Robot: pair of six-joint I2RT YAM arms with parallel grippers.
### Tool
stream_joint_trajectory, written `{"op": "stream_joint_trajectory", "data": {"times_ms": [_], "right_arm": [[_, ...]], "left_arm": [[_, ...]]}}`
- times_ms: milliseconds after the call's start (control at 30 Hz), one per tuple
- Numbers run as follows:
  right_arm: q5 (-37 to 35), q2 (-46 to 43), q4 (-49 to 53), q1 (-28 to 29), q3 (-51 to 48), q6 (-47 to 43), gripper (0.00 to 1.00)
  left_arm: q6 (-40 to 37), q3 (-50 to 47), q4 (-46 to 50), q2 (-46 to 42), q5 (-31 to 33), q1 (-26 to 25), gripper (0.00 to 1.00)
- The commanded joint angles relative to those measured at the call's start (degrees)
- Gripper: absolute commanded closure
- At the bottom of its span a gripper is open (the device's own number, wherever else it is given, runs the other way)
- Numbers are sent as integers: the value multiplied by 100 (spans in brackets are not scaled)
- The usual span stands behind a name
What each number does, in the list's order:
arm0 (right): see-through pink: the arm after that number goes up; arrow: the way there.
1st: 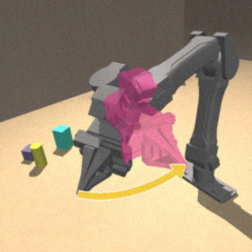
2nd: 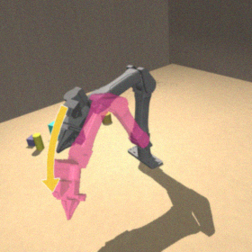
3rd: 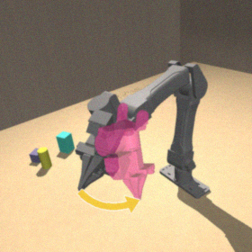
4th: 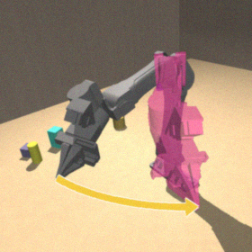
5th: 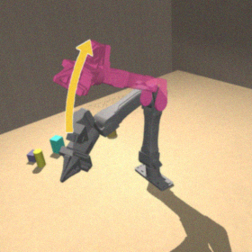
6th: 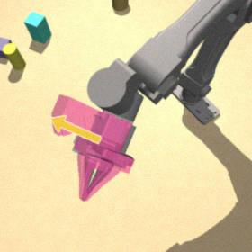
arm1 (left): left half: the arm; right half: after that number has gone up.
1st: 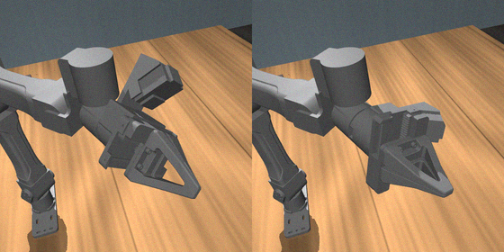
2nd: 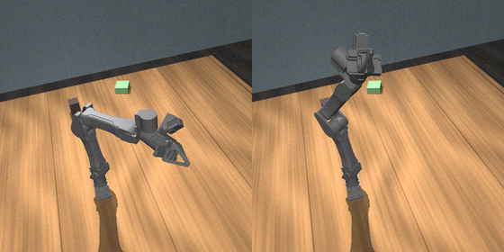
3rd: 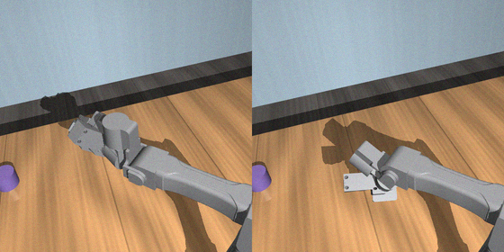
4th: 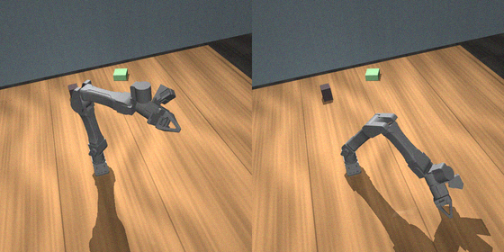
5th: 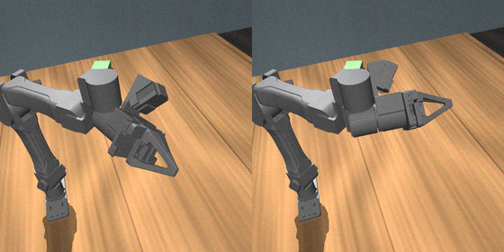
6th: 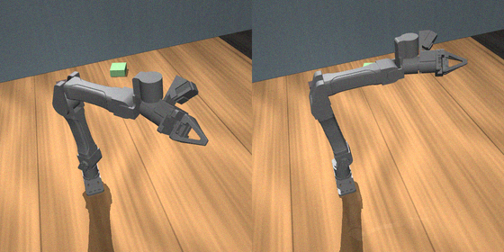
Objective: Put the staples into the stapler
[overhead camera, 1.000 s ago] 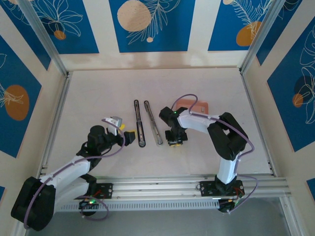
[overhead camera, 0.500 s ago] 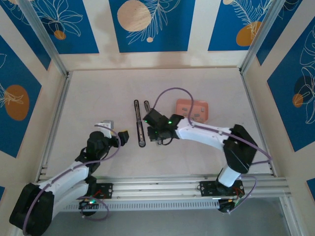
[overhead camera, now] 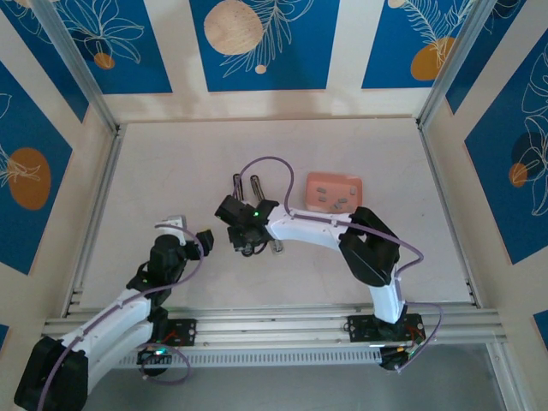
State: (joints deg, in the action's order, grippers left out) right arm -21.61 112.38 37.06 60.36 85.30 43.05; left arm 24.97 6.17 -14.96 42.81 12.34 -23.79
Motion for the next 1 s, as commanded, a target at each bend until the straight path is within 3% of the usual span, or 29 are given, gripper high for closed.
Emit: {"op": "stream_joint_trajectory", "data": {"times_ms": [0, 967], "right_arm": [[-129, 114, 281, -13, 216, 116, 82], [-283, 337, 399, -86, 327, 134, 82]], "left_arm": [[-125, -44, 73, -42, 155, 23, 11], [-335, -38, 72, -53, 0, 126, 10]]}}
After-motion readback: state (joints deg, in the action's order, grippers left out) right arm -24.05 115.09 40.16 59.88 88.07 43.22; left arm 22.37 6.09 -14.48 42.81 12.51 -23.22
